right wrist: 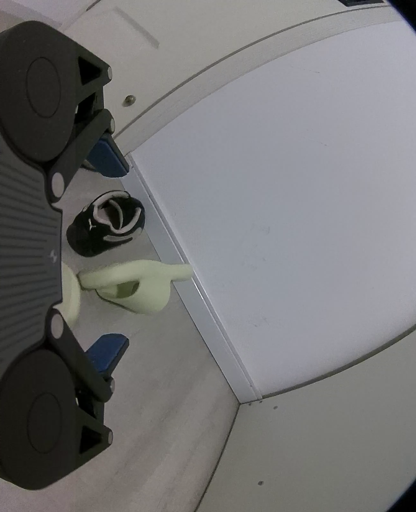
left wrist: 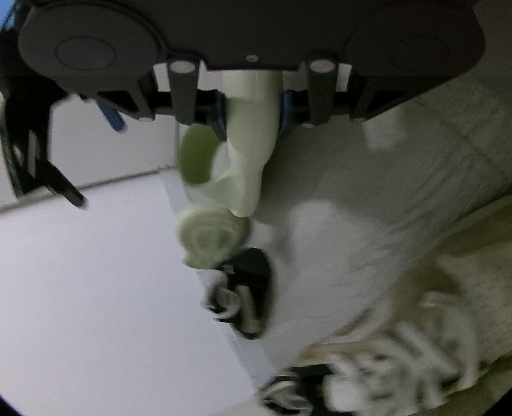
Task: Organize scattered shoes
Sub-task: 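Lift the pale green slide and carry it back with the left tool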
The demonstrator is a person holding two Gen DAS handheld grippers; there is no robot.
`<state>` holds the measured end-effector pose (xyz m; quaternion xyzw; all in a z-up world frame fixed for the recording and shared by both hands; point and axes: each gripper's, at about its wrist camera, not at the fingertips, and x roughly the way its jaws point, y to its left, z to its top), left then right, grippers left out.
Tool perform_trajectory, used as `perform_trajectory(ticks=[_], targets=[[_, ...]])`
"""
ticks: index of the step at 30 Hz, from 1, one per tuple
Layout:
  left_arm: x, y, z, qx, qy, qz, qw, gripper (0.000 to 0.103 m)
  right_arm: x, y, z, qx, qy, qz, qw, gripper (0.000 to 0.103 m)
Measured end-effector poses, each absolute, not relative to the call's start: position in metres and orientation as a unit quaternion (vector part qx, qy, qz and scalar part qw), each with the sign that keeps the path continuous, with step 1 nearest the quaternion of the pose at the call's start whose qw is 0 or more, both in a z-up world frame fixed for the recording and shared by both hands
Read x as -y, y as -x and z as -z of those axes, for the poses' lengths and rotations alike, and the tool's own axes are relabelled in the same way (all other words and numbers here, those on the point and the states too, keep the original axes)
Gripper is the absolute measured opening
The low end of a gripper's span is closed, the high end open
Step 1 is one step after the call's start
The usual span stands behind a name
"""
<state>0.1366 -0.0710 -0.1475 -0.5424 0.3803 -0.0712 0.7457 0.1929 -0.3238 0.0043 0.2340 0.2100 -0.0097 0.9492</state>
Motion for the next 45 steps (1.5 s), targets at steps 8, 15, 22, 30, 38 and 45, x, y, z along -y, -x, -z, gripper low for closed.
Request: perform_trajectory(ticks=[8,15,22,30,38,45], targets=[[0.067,-0.138,0.157,-0.418,0.531,0.047,0.736,0.047,0.321,-0.193,-0.003,-0.216,-0.237,0.002,0.947,0.103],[0.067,-0.142,0.144,-0.432,0.469,0.003,0.770,0.058,0.323,-0.191,-0.002,-0.219,-0.248,0.003,0.944,0.103],[0.073,-0.132,0.101,-0.381,0.361,-0.007,0.851,0.061,0.328,-0.190,-0.002,-0.213,-0.269,-0.002,0.939,0.103],[0.101,-0.195,0.108,-0.400,0.252,0.009,0.881,0.033,0.345,-0.192,0.000,-0.201,-0.327,-0.015,0.923,0.103],[0.113,-0.232,0.138,-0.431,0.263,0.016,0.863,0.000,0.365,-0.196,0.003,-0.190,-0.377,-0.014,0.906,0.103],[0.155,-0.245,0.143,-0.445,0.242,0.046,0.861,0.000,0.377,-0.188,-0.007,-0.164,-0.391,-0.019,0.906,0.103]])
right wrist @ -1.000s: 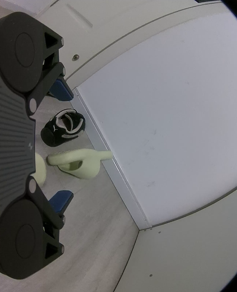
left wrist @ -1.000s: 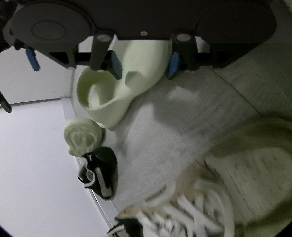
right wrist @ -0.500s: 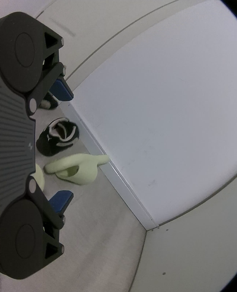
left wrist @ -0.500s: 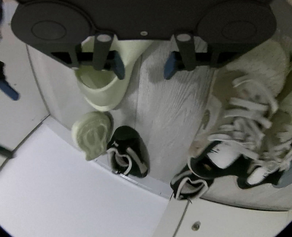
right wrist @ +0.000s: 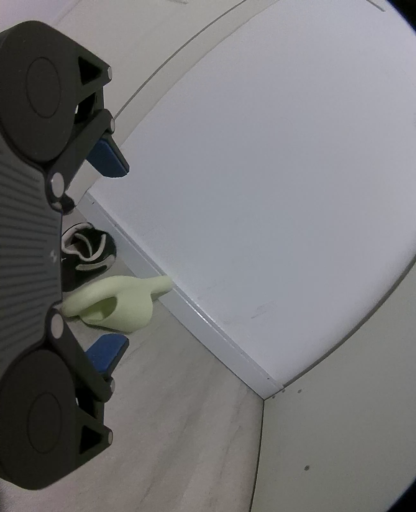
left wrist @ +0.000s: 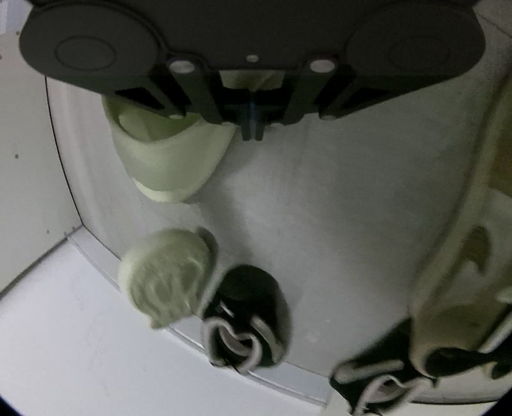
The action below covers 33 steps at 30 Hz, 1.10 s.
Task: Organize scattered shoes
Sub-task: 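Lift the pale green slide and carry it back with the left tool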
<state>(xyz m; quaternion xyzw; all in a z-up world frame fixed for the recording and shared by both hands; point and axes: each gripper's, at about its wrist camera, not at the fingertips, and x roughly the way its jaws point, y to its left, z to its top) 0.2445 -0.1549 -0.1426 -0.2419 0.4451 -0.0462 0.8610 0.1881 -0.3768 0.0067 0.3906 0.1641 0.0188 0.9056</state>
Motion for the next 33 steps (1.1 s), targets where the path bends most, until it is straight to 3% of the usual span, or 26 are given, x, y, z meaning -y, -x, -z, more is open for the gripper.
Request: perform_trajectory(ticks=[5,11,13,14,15,17,20,26,30,33], targets=[[0.182,-0.254,0.137,-0.444,0.219,0.076,0.865,0.000,0.392,-0.182,-0.012,-0.146,-0.397,0.000,0.906,0.103],[0.173,-0.232,0.086,-0.350,0.199,0.090,0.911,0.003,0.417,-0.179,-0.010,-0.132,-0.416,0.031,0.899,0.103],[0.169,-0.234,0.072,-0.323,0.198,0.096,0.920,0.012,0.424,-0.179,-0.007,-0.131,-0.428,0.037,0.894,0.103],[0.170,-0.238,0.061,-0.304,0.188,0.103,0.928,0.022,0.428,-0.178,-0.006,-0.131,-0.435,0.036,0.890,0.103],[0.173,-0.244,0.053,-0.293,0.174,0.106,0.934,0.038,0.429,-0.179,-0.005,-0.130,-0.436,0.036,0.890,0.103],[0.186,-0.258,0.041,-0.269,0.138,0.114,0.946,0.054,0.433,-0.178,-0.004,-0.126,-0.437,0.040,0.890,0.103],[0.211,-0.291,0.031,-0.269,0.098,0.134,0.949,0.058,0.438,-0.180,-0.001,-0.127,-0.439,0.052,0.888,0.103],[0.250,-0.339,0.054,-0.311,-0.015,0.108,0.944,0.055,0.448,-0.183,0.009,-0.134,-0.453,0.060,0.879,0.103],[0.243,-0.350,0.074,-0.330,0.009,0.082,0.940,0.040,0.452,-0.187,0.015,-0.137,-0.463,0.064,0.873,0.103],[0.240,-0.358,0.083,-0.325,0.026,0.068,0.943,0.039,0.450,-0.194,0.018,-0.146,-0.463,0.054,0.873,0.103]])
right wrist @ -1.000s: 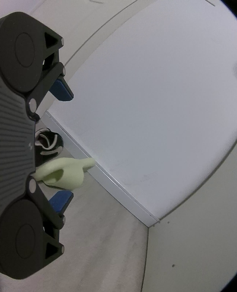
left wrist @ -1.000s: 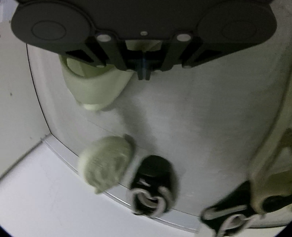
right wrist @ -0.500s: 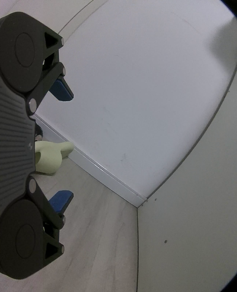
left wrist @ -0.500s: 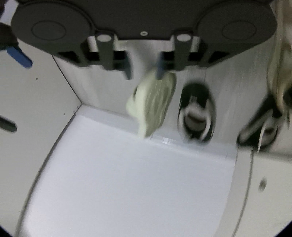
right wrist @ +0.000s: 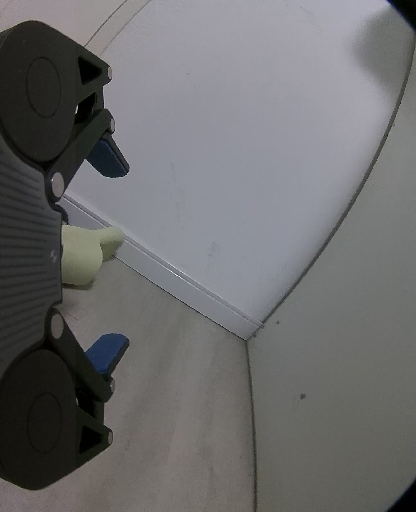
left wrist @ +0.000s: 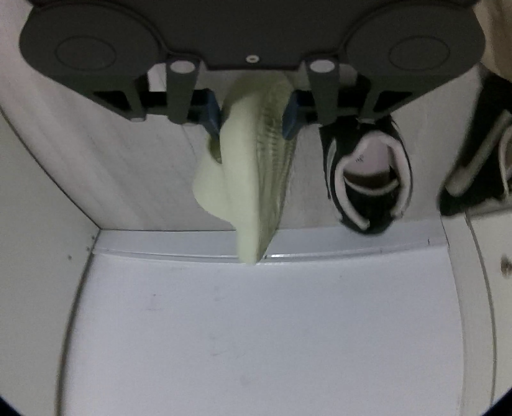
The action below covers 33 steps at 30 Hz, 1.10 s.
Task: Organize scattered shoes
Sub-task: 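Lift the pale green slide and carry it back with the left tool, then lower the slide beside the white sneakers and open the left tool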
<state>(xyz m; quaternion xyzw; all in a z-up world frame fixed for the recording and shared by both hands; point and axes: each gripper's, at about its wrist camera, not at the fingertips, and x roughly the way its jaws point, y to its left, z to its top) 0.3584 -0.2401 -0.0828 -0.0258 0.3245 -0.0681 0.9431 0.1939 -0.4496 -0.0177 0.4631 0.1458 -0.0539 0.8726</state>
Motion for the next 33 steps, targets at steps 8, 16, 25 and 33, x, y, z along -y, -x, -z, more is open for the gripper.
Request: perform_trajectory(ticks=[8,16,25,33], targets=[[0.193,-0.320,0.088,-0.322,0.151,0.071,0.932,0.026,0.445,-0.197,0.020,-0.155,-0.454,0.048,0.876,0.103],[0.141,-0.230,0.087,-0.341,0.238,0.073,0.906,0.026,0.430,-0.195,0.013,-0.164,-0.428,0.029,0.889,0.103],[0.095,-0.163,0.099,-0.373,0.303,0.052,0.875,0.025,0.407,-0.199,0.012,-0.194,-0.385,0.022,0.902,0.103],[0.052,-0.130,0.134,-0.406,0.457,0.024,0.791,0.025,0.382,-0.206,0.022,-0.242,-0.357,0.011,0.902,0.103]])
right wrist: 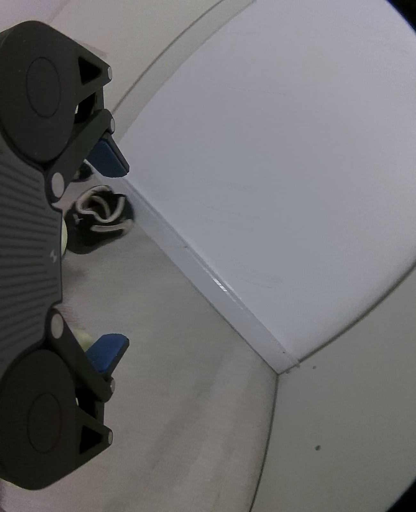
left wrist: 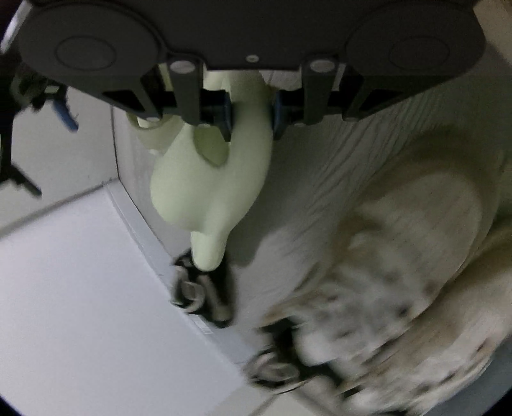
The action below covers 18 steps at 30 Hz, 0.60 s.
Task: Organize scattered shoes
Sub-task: 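Lower the slide beside the white sneakers and open the left tool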
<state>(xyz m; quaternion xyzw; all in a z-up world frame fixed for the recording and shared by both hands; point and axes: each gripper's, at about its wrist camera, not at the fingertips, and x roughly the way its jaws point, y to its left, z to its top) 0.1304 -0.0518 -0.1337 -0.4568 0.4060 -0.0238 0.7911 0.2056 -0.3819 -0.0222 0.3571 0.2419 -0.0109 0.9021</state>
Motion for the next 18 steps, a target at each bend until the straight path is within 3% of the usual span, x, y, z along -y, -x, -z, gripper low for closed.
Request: perform_trajectory(ticks=[8,13,18], targets=[[0.041,-0.126,0.145,-0.442,0.466,-0.013,0.766,0.029,0.382,-0.190,0.029,-0.270,-0.335,0.059,0.901,0.103],[0.034,-0.120,0.143,-0.455,0.468,0.003,0.758,0.039,0.389,-0.177,0.035,-0.285,-0.345,0.081,0.891,0.103],[0.034,-0.101,0.112,-0.467,0.417,0.061,0.778,0.040,0.386,-0.170,0.042,-0.336,-0.332,0.112,0.874,0.103]])
